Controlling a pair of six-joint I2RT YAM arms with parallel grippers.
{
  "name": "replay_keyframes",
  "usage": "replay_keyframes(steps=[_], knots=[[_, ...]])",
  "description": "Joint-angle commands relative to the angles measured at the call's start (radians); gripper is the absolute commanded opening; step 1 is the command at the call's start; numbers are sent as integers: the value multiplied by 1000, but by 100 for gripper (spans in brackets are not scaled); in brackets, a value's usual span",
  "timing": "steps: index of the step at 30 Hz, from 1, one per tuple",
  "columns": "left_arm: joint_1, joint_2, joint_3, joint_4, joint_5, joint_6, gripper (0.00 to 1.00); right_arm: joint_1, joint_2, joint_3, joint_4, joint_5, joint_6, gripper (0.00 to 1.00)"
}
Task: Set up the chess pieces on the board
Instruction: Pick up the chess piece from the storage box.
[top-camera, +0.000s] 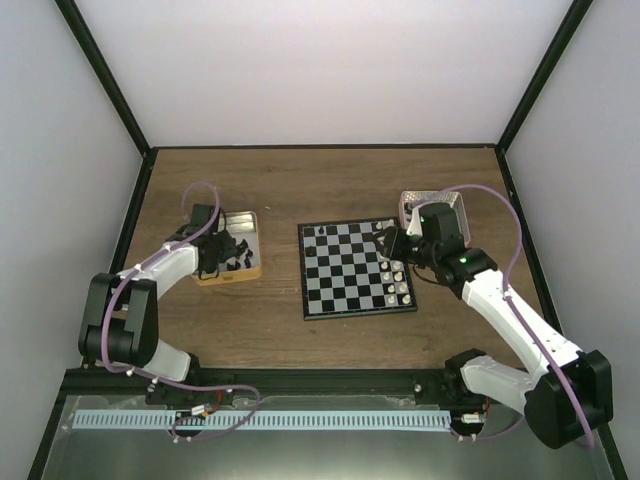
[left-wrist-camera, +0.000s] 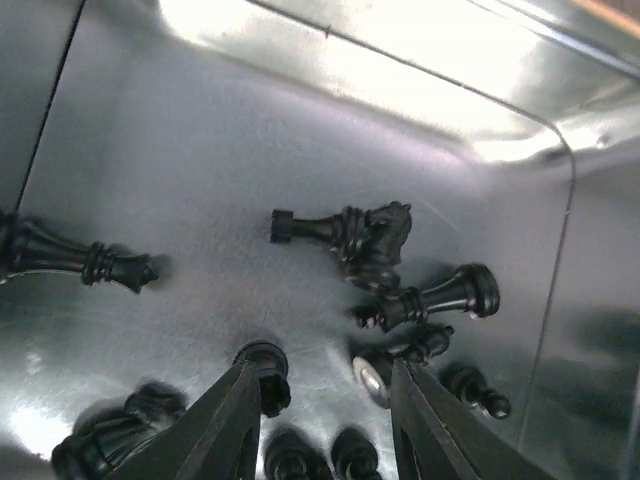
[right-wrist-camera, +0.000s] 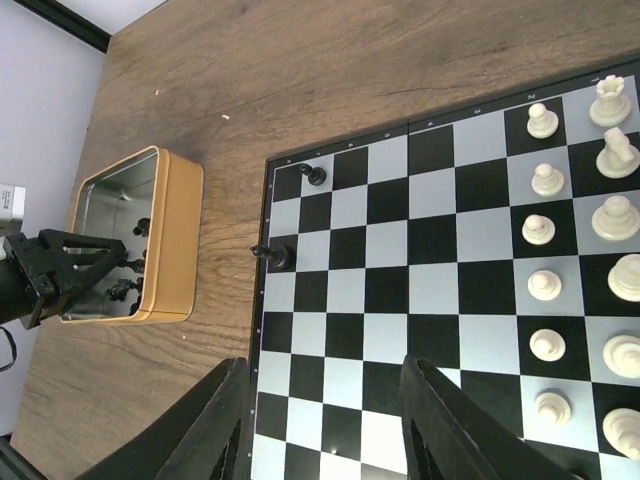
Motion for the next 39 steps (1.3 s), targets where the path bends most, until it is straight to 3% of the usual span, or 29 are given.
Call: replay_keyframes(steps=[1, 7, 24, 32, 39], knots=[[4, 26, 44, 55, -27, -18, 39, 7, 9, 47, 17, 10, -7, 42], [7, 83, 79, 96, -92, -63, 39, 8, 73, 62, 47, -8, -23, 42], [26, 244, 166, 81, -45, -75, 34, 7, 143, 60, 103, -11, -18, 39], [26, 272, 192, 70, -83, -46, 17, 8, 152, 58, 120, -13, -12, 37], [25, 226, 177, 72, -112, -47, 12, 8, 142, 52, 120, -18, -10, 37]])
